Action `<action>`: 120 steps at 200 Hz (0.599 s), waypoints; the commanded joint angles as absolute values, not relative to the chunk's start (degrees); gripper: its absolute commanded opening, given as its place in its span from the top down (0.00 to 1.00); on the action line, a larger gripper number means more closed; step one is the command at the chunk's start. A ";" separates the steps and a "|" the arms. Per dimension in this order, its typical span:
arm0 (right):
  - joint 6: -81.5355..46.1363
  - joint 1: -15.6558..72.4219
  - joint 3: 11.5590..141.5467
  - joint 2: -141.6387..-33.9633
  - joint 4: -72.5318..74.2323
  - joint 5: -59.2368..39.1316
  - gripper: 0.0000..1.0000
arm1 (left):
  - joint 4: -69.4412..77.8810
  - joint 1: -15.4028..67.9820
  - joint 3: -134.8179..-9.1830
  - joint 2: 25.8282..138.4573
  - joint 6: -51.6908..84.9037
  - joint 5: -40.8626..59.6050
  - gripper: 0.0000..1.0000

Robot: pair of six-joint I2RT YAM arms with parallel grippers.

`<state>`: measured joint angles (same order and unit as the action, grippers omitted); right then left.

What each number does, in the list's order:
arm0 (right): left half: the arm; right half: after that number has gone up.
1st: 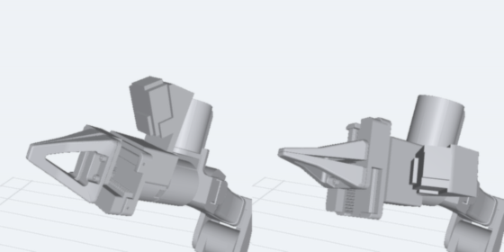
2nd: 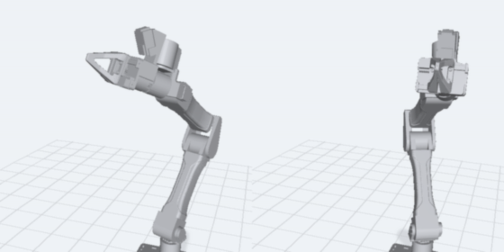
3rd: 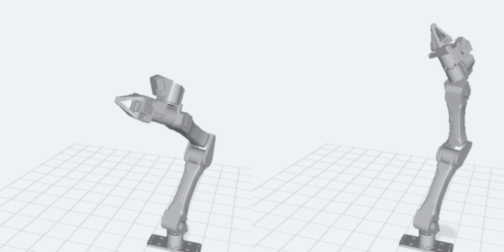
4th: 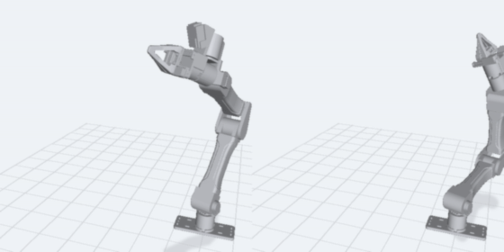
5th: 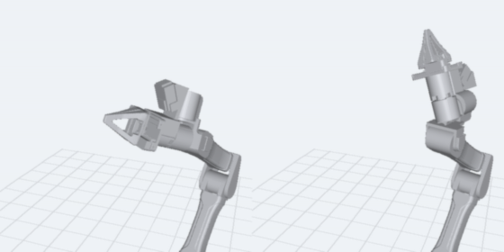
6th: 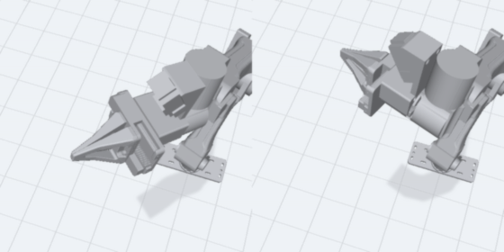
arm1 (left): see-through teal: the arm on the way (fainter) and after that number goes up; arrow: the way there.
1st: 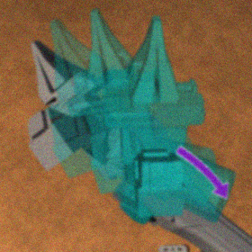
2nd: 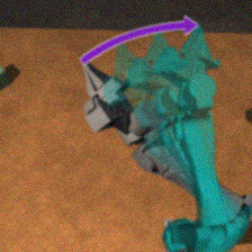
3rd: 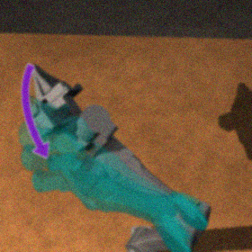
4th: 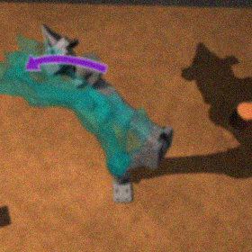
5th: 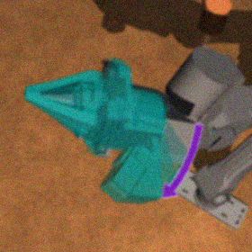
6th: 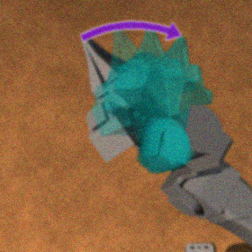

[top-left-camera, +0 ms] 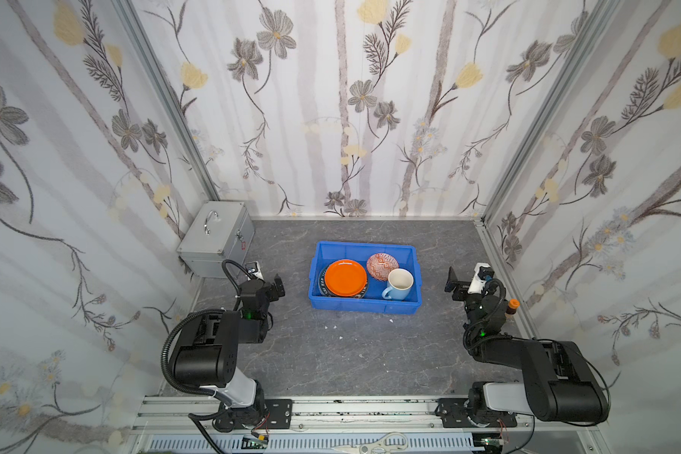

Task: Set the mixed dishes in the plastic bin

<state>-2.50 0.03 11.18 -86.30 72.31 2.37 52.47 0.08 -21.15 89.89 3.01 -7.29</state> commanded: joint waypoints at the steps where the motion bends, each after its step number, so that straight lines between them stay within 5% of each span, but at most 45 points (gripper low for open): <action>1: -1.43 0.09 11.43 -86.44 75.32 1.54 0.00 | 53.94 0.09 -21.56 89.94 2.62 -6.94 0.00; 120: -0.74 0.99 11.73 -86.55 74.89 2.57 0.00 | 53.92 0.46 -21.54 89.98 2.25 -7.62 0.00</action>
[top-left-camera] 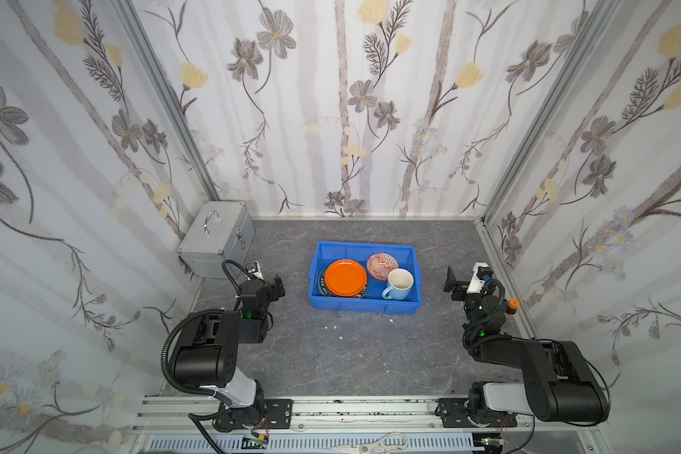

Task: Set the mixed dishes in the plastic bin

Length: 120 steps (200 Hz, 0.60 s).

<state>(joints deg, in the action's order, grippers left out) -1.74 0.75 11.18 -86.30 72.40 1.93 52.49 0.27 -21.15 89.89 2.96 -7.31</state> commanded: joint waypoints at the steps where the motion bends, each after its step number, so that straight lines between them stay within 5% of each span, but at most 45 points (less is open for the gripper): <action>1: -0.72 0.98 11.71 -86.56 74.89 2.56 0.00 | 53.99 0.45 -21.54 89.99 2.22 -7.64 0.00; 120: -0.57 1.05 12.21 -86.66 74.25 2.46 0.00 | 53.81 1.15 -21.75 90.03 1.84 -8.88 0.00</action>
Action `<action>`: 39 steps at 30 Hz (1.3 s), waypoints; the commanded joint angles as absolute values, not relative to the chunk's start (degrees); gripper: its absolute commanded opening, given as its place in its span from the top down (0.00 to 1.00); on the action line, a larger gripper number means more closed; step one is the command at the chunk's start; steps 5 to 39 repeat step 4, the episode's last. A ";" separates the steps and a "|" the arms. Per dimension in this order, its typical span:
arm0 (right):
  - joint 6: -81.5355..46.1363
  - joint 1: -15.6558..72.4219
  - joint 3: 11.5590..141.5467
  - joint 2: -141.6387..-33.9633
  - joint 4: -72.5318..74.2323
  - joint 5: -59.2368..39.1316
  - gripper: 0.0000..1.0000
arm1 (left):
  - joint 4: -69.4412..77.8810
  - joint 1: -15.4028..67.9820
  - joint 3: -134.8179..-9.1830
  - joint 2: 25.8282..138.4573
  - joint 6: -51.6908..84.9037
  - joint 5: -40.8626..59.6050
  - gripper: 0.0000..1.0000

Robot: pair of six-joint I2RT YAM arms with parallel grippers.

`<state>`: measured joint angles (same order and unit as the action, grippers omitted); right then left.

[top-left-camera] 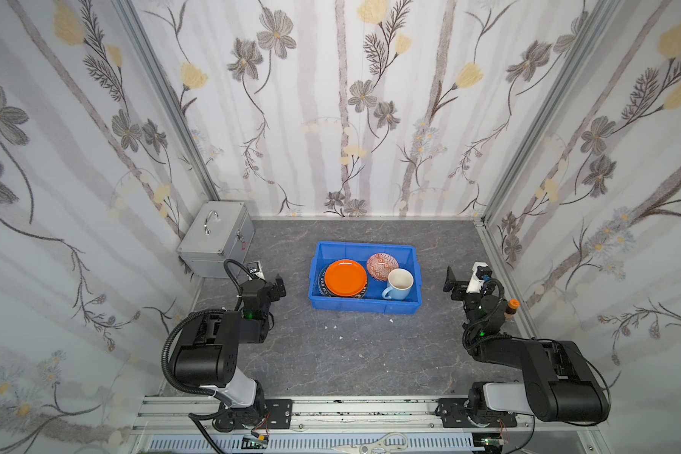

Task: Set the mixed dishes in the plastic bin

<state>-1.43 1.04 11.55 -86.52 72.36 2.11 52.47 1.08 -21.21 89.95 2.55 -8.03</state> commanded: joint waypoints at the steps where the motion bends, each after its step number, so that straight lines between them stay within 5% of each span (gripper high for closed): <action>1: -0.59 1.05 12.17 -86.66 74.22 2.46 0.00 | 53.80 1.14 -21.73 90.01 1.84 -8.88 0.00; 39: -0.52 1.08 11.94 -86.57 74.40 2.50 0.00 | 53.32 1.23 -22.04 90.01 1.60 -8.88 0.00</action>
